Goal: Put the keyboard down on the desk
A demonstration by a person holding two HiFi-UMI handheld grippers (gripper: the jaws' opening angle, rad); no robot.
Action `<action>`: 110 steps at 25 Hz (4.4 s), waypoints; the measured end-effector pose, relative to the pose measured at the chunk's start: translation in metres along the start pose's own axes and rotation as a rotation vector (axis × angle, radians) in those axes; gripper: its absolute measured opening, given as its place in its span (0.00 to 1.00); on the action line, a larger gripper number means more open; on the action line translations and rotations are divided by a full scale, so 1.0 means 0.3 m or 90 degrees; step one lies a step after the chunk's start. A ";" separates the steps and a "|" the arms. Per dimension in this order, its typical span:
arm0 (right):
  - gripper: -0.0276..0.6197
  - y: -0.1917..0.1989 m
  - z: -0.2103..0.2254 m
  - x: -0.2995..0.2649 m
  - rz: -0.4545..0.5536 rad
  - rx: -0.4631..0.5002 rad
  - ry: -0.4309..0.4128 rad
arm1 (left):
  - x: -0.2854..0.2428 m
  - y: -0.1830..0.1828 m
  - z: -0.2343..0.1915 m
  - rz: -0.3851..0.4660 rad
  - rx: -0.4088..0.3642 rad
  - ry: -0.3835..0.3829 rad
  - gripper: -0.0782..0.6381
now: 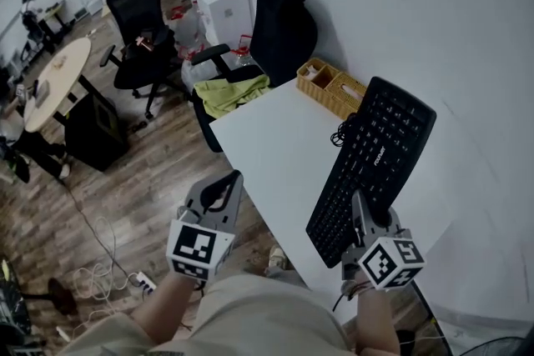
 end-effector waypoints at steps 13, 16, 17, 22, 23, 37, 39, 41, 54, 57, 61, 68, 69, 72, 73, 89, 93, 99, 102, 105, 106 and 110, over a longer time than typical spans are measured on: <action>0.17 0.037 0.029 -0.194 -0.058 -0.086 0.020 | -0.168 0.004 -0.094 -0.028 0.004 0.049 0.14; 0.17 0.049 0.021 -0.228 -0.065 -0.110 0.028 | -0.200 0.013 -0.131 -0.033 0.004 0.066 0.14; 0.17 0.055 0.018 -0.239 -0.067 -0.117 0.032 | -0.211 0.016 -0.145 -0.035 0.002 0.073 0.14; 0.17 0.098 -0.008 -0.286 -0.083 -0.149 0.058 | -0.257 0.031 -0.216 -0.041 0.000 0.109 0.14; 0.17 0.103 -0.014 -0.294 -0.085 -0.156 0.064 | -0.266 0.032 -0.229 -0.041 -0.001 0.117 0.14; 0.17 0.313 0.028 -0.510 -0.168 -0.369 0.061 | -0.437 0.193 -0.313 -0.117 0.034 0.192 0.14; 0.17 0.348 0.050 -0.550 -0.178 -0.392 0.058 | -0.452 0.219 -0.323 -0.130 0.040 0.196 0.14; 0.17 0.382 0.071 -0.587 -0.187 -0.420 0.055 | -0.466 0.247 -0.334 -0.143 0.049 0.197 0.14; 0.17 0.548 0.208 -0.810 -0.239 -0.498 0.071 | -0.609 0.447 -0.401 -0.231 0.088 0.208 0.14; 0.18 0.583 0.230 -0.839 -0.234 -0.530 0.059 | -0.637 0.484 -0.405 -0.241 0.109 0.215 0.14; 0.18 0.624 0.273 -0.866 -0.245 -0.563 0.059 | -0.655 0.529 -0.405 -0.261 0.148 0.215 0.14; 0.23 0.636 0.296 -0.889 -0.289 -0.549 0.104 | -0.655 0.558 -0.418 -0.280 0.143 0.206 0.14; 0.23 0.632 0.296 -0.891 -0.291 -0.544 0.110 | -0.657 0.559 -0.416 -0.282 0.142 0.206 0.14; 0.25 0.625 0.299 -0.895 -0.304 -0.522 0.137 | -0.667 0.568 -0.407 -0.287 0.133 0.206 0.14; 0.27 0.627 0.301 -0.895 -0.312 -0.512 0.151 | -0.668 0.570 -0.402 -0.290 0.131 0.207 0.14; 0.57 0.559 0.324 -0.828 -0.384 -0.308 0.323 | -0.597 0.544 -0.328 -0.290 0.105 0.232 0.14; 0.55 0.488 0.320 -0.787 -0.353 -0.268 0.331 | -0.579 0.522 -0.323 -0.279 0.102 0.229 0.14; 0.50 0.358 0.250 -0.719 -0.294 -0.207 0.295 | -0.545 0.447 -0.324 -0.240 0.091 0.219 0.14; 0.42 0.282 0.191 -0.679 -0.255 -0.164 0.265 | -0.526 0.396 -0.336 -0.216 0.080 0.212 0.14; 0.20 0.202 0.119 -0.627 -0.203 -0.103 0.229 | -0.497 0.324 -0.345 -0.185 0.016 0.200 0.14; 0.17 0.176 0.095 -0.608 -0.187 -0.083 0.219 | -0.485 0.295 -0.348 -0.173 -0.008 0.197 0.14; 0.14 0.078 0.004 -0.531 -0.134 -0.029 0.187 | -0.437 0.174 -0.365 -0.125 -0.032 0.201 0.14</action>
Point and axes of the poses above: the fingertips, and each gripper's own axes: x backward along the fingers, z to its right, y out of its underside, the point moved 8 cm from there along x, backward along the fingers, and after that the axes turned 9 degrees about y, right-handed, at the moved point
